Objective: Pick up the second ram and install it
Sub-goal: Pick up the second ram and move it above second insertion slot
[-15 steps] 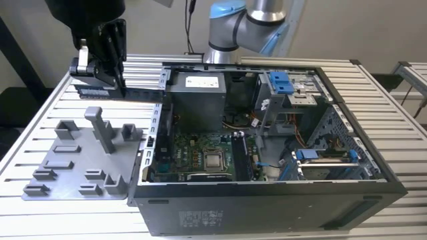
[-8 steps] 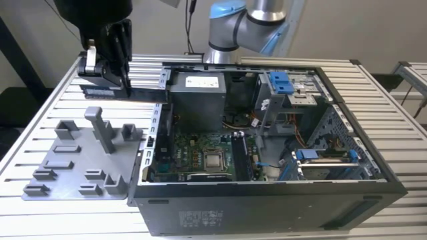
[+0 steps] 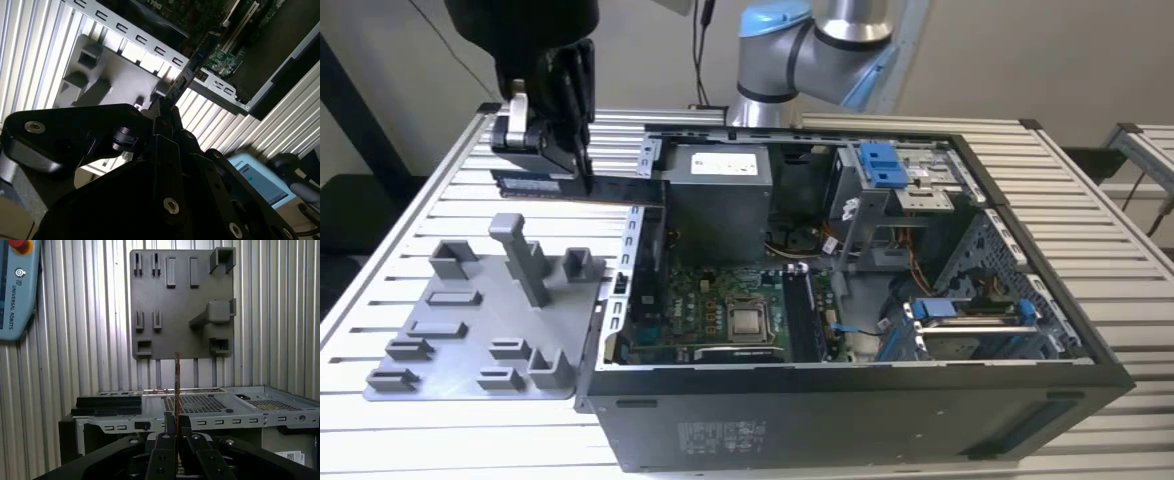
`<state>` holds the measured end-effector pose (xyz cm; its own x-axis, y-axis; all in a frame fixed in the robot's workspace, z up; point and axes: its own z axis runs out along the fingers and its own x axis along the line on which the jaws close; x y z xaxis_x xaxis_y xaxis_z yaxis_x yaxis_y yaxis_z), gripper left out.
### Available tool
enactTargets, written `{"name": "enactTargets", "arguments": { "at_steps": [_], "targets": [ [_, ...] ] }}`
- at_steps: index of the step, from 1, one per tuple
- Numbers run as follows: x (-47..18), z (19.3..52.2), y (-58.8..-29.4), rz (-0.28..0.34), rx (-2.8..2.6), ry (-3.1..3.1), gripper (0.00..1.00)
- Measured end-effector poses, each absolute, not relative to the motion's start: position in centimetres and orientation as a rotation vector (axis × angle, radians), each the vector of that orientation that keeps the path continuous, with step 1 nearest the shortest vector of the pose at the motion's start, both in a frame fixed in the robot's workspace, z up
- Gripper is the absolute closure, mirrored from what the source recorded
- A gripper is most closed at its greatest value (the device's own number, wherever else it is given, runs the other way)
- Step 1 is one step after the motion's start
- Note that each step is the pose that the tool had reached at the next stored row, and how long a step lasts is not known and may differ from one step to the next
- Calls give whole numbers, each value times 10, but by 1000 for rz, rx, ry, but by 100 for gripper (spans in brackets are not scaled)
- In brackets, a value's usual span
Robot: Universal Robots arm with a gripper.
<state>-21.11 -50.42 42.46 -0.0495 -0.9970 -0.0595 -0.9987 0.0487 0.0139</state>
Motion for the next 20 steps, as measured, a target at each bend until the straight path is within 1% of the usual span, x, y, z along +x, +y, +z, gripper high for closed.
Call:
{"name": "enactTargets", "arguments": {
  "at_steps": [20],
  "targets": [
    [-193,425,-504,79,-2143,2250,85]
  ]
}}
